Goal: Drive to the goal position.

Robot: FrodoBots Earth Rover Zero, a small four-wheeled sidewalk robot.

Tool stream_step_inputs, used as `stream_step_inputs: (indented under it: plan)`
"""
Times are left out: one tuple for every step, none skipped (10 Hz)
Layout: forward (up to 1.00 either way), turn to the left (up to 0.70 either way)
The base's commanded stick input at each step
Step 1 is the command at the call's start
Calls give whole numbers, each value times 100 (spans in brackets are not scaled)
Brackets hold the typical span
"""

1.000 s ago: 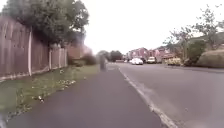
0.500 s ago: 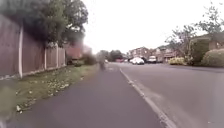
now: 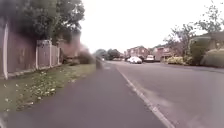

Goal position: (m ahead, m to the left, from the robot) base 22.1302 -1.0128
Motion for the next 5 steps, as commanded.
stream_step_inputs:
  plan:
    - [100, 0]
    - [100, 0]
    - [100, 0]
    - [100, 0]
    - [100, 0]
